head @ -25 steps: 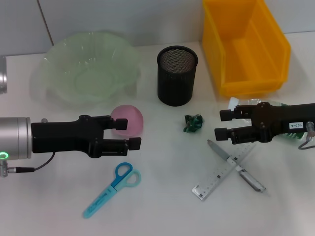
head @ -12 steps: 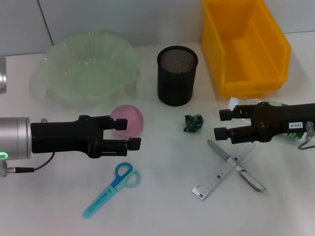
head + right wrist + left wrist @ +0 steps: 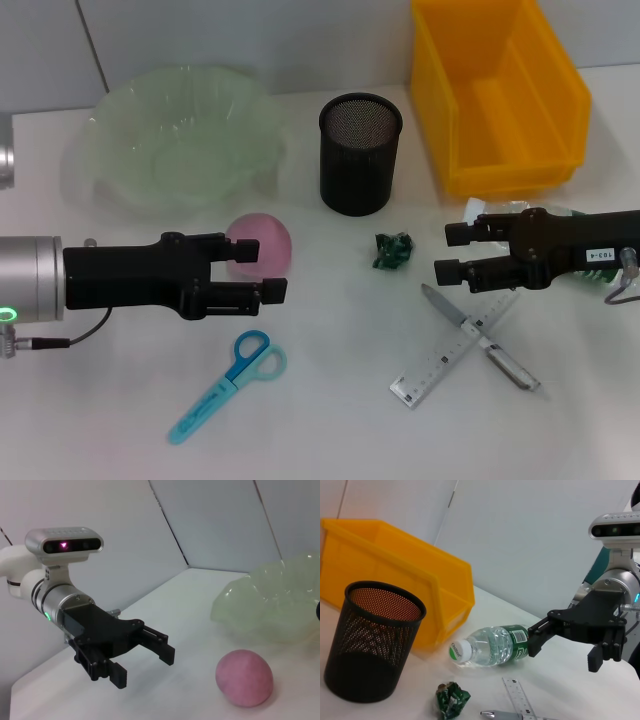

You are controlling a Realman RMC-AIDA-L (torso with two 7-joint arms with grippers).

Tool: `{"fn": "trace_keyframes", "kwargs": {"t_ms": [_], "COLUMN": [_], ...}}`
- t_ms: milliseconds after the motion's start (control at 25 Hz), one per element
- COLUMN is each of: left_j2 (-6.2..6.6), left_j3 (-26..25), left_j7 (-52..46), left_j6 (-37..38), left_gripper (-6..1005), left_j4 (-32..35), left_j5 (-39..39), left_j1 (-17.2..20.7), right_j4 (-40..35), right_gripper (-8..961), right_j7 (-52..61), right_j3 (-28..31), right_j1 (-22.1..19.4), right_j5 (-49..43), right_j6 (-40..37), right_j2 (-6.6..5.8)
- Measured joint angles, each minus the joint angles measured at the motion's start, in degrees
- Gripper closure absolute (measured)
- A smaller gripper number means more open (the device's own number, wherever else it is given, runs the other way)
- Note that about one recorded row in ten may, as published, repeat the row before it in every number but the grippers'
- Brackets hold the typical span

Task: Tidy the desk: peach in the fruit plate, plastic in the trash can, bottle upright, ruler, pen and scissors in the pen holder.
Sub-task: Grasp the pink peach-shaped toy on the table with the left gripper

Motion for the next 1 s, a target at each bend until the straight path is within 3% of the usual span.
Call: {"fn": "trace_keyframes", "kwargs": {"t_ms": [1000], "left_j2": [-0.32], "left_j3": [-0.34], "left_j7": [2.41], "left_j6": [-0.39], "left_gripper": [198], "left_j4": [0.48], "left_j5": [-0.27], "left_j1": [0.26], "right_j4": [0.00], "right_gripper": [138], "right_j7": [0.11], "right_j3": [0.27], "right_j1": [0.09], "right_j5": [-0.01], "right_j6": [0.21], "right_j2": [0.00]}}
